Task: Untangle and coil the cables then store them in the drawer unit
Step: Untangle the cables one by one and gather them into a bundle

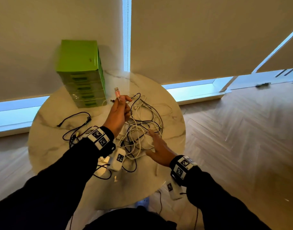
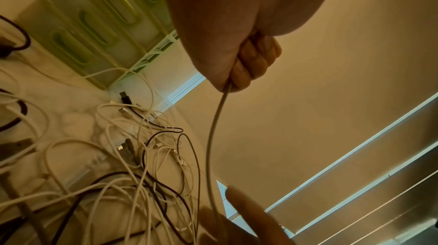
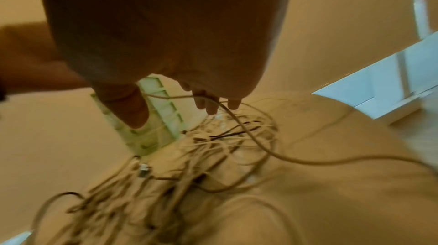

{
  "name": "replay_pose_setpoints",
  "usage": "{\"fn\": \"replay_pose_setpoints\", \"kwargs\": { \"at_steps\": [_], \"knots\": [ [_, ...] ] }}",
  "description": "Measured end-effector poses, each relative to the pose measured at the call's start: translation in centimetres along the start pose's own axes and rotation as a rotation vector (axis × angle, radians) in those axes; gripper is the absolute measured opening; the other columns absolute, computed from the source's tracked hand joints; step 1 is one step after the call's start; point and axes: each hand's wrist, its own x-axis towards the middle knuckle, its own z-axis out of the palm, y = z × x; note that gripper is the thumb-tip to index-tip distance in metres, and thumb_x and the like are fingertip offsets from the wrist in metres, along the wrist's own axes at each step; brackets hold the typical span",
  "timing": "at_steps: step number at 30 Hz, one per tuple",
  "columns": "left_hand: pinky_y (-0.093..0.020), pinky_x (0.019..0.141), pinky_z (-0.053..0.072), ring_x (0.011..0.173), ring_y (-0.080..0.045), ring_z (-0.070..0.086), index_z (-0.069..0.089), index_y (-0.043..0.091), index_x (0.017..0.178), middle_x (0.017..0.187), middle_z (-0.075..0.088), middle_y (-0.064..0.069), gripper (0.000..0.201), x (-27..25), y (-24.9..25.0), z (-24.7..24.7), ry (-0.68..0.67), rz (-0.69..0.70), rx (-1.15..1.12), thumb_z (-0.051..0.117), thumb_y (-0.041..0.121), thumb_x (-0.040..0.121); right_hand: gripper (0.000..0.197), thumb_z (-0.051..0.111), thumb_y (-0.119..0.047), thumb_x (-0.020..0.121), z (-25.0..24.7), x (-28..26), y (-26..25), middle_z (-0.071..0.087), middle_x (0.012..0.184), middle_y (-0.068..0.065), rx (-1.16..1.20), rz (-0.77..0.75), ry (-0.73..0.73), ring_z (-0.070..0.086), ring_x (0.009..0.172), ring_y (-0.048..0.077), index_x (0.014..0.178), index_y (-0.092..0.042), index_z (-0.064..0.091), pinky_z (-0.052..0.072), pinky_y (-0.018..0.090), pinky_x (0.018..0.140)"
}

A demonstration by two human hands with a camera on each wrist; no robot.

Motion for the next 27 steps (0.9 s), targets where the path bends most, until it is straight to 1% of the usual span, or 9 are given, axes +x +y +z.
{"fn": "replay_pose_setpoints", "kwargs": {
  "at_steps": [3, 5, 7, 11, 14, 18, 22, 24, 27],
  "knots": [
    [-0.025, 0.050, 0.017, 0.054, -0.010, 0.016, 0.054, 0.019, 0.103, 0.064, 0.022, 0.007, 0.035, -0.1, 0.2, -0.2, 0.012, -0.033, -0.025, 0.028, 0.042, 0.109, 0.053, 0.048, -0.030, 0.104, 0.7, 1.0, -3.8, 0.058, 0.127, 0.010, 0.141, -0.067, -0.116, 0.054, 0.113, 0.017, 0.151, -0.012, 0.032, 0.041, 0.026, 0.094],
    [-0.024, 0.048, 0.016, 0.056, -0.011, 0.012, 0.052, 0.019, 0.102, 0.066, 0.019, 0.004, 0.034, 0.1, 1.0, -0.8, 0.039, -0.050, -0.064, 0.029, 0.043, 0.108, 0.030, 0.038, -0.032, 0.108, 0.6, 1.3, -4.4, 0.060, 0.105, 0.004, 0.131, -0.121, -0.152, 0.055, 0.092, 0.017, 0.129, -0.014, 0.051, 0.041, 0.026, 0.079],
    [-0.022, 0.046, 0.018, 0.056, -0.011, 0.012, 0.051, 0.019, 0.100, 0.067, 0.016, 0.003, 0.032, 0.4, 1.8, -1.6, 0.069, -0.057, -0.106, 0.031, 0.044, 0.107, 0.026, 0.036, -0.034, 0.108, -0.1, 1.8, -3.5, 0.058, 0.089, -0.002, 0.122, -0.132, -0.137, 0.052, 0.079, 0.017, 0.111, -0.016, 0.055, 0.042, 0.032, 0.075],
    [-0.023, 0.050, 0.026, 0.055, -0.010, 0.016, 0.052, 0.018, 0.096, 0.063, 0.020, 0.006, 0.034, 0.8, 1.6, -2.3, 0.078, -0.057, -0.161, 0.030, 0.041, 0.109, 0.026, 0.036, -0.042, 0.106, -2.5, 4.8, -1.1, 0.066, 0.088, 0.000, 0.021, -0.080, 0.165, 0.060, 0.079, 0.023, 0.101, -0.027, 0.056, 0.050, 0.041, 0.074],
    [-0.024, 0.051, 0.025, 0.054, -0.010, 0.017, 0.051, 0.017, 0.095, 0.061, 0.021, 0.007, 0.036, 1.3, 0.9, -2.1, 0.086, -0.064, -0.124, 0.028, 0.040, 0.109, 0.027, 0.042, -0.040, 0.105, -2.9, 7.0, -0.5, 0.067, 0.099, 0.007, -0.351, -0.088, 0.248, 0.060, 0.090, 0.033, 0.106, -0.025, 0.064, 0.048, 0.042, 0.073],
    [-0.025, 0.048, 0.018, 0.050, -0.009, 0.015, 0.049, 0.018, 0.092, 0.059, 0.021, 0.008, 0.036, 1.1, -0.9, -3.0, 0.114, -0.135, -0.007, 0.028, 0.041, 0.110, 0.030, 0.045, -0.031, 0.106, 1.5, 7.1, -1.6, 0.058, 0.109, 0.014, -0.382, -0.266, -0.260, 0.052, 0.101, 0.033, 0.116, -0.014, 0.066, 0.044, 0.045, 0.084],
    [-0.028, 0.051, 0.015, 0.053, -0.011, 0.015, 0.049, 0.015, 0.094, 0.061, 0.022, 0.008, 0.038, -1.1, -3.8, -5.6, 0.152, -0.223, 0.092, 0.028, 0.043, 0.109, 0.024, 0.053, -0.014, 0.101, 2.6, 7.9, -3.6, 0.068, 0.102, 0.016, -0.248, -0.407, -0.671, 0.059, 0.091, 0.027, 0.108, -0.002, 0.072, 0.042, 0.027, 0.076],
    [-0.026, 0.048, 0.018, 0.052, -0.010, 0.016, 0.049, 0.016, 0.093, 0.061, 0.023, 0.009, 0.039, -1.9, -4.2, -7.2, 0.204, -0.232, 0.085, 0.028, 0.045, 0.108, 0.026, 0.055, -0.014, 0.099, 1.5, 9.8, -3.8, 0.069, 0.113, 0.010, -0.196, -0.320, -0.699, 0.061, 0.098, 0.020, 0.119, -0.011, 0.071, 0.041, 0.017, 0.078],
    [-0.023, 0.046, 0.017, 0.049, -0.008, 0.016, 0.048, 0.017, 0.091, 0.061, 0.021, 0.008, 0.040, -2.1, -3.7, -8.7, 0.282, -0.220, 0.005, 0.029, 0.047, 0.107, 0.026, 0.056, -0.014, 0.097, 0.5, 12.9, -3.6, 0.069, 0.118, 0.008, -0.151, -0.194, -0.564, 0.062, 0.107, 0.019, 0.119, -0.015, 0.071, 0.044, 0.022, 0.087]
  ]
}}
